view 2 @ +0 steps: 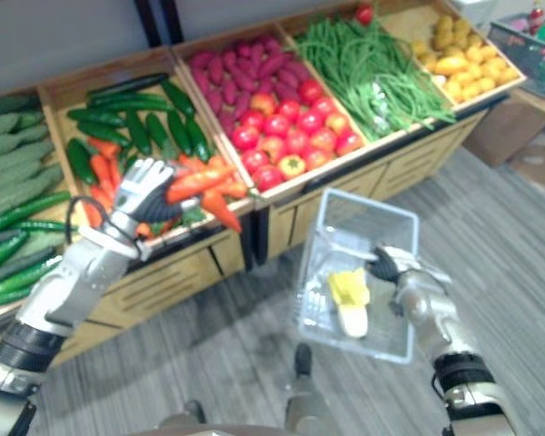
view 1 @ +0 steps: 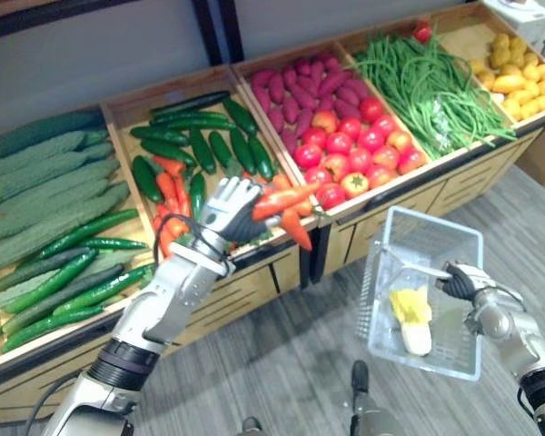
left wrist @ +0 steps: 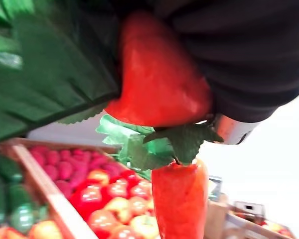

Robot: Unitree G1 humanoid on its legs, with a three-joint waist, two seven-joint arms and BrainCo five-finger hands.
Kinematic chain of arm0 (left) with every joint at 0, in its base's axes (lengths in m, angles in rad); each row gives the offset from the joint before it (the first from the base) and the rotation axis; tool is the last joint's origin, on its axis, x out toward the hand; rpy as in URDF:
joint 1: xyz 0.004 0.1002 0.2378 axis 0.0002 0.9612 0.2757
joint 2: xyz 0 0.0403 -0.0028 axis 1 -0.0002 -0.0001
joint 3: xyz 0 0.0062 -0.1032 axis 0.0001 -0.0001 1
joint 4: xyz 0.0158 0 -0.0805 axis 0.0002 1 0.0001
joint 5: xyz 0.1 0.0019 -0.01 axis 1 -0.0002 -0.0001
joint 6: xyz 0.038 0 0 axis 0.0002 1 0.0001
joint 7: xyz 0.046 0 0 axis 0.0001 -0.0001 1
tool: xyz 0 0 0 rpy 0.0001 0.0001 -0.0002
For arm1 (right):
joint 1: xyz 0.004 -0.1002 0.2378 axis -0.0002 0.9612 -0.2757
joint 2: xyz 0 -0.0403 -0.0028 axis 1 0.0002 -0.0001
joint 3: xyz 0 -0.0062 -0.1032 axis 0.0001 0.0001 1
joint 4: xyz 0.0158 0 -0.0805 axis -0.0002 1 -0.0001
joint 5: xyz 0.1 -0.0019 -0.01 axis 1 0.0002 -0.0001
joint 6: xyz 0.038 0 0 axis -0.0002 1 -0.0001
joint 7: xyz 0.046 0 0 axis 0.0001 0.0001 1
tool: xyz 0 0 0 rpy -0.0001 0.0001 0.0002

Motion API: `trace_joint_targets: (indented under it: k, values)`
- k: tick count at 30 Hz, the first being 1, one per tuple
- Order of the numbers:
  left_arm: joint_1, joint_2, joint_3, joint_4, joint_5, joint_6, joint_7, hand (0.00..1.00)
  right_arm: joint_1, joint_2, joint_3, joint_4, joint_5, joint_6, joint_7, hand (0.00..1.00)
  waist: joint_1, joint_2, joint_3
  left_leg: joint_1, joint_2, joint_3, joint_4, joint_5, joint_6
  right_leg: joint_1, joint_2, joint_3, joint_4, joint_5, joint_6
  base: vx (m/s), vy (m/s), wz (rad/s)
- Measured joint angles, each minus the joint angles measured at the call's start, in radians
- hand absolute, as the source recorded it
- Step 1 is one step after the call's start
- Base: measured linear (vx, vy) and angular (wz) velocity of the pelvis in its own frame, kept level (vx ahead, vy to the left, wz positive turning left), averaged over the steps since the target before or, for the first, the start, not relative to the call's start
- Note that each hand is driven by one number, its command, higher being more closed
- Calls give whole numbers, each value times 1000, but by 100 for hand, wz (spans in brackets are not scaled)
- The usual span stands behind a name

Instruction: Pick vegetable in the basket

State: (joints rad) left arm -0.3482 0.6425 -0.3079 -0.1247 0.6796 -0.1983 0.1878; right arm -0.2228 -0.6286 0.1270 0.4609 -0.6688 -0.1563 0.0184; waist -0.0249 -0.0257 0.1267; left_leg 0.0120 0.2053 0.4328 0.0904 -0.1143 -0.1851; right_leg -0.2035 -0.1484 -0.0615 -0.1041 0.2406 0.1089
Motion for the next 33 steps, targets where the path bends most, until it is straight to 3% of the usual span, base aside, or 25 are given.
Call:
trace_joint_targets:
  k: [9, 18, 27, 33]
  values:
    - [-21, -110, -206, -127, -9, -46, -19, 100, -56, -4, 91, -150, 2, 3, 35, 100, 0, 13, -50, 38, 17, 85, 26, -29, -6, 1, 11, 45, 7, 3, 4, 3, -16, -21]
    - [-14, -242, -334, -142, -48, -79, -45, 100, -157, -17, 176, -231, 5, 2, 58, 100, 0, 56, -79, 51, 35, 157, 62, -59, -15, -26, 28, 98, 28, 2, 5, -16, -28, -20]
    - [55, -319, -375, -86, -46, -80, -87, 100, -169, -20, 195, -288, 4, 5, 74, 100, -2, 59, -81, 69, 53, 191, 71, -65, -25, -33, 50, 122, 38, 1, 4, -8, -44, -12]
    - [77, -385, -371, 31, -24, -47, -88, 100, -169, -20, 195, -319, 5, 5, 97, 100, -1, 59, -81, 75, 54, 198, 69, -66, -26, -34, 53, 127, 38, 1, 4, -2, -35, -3]
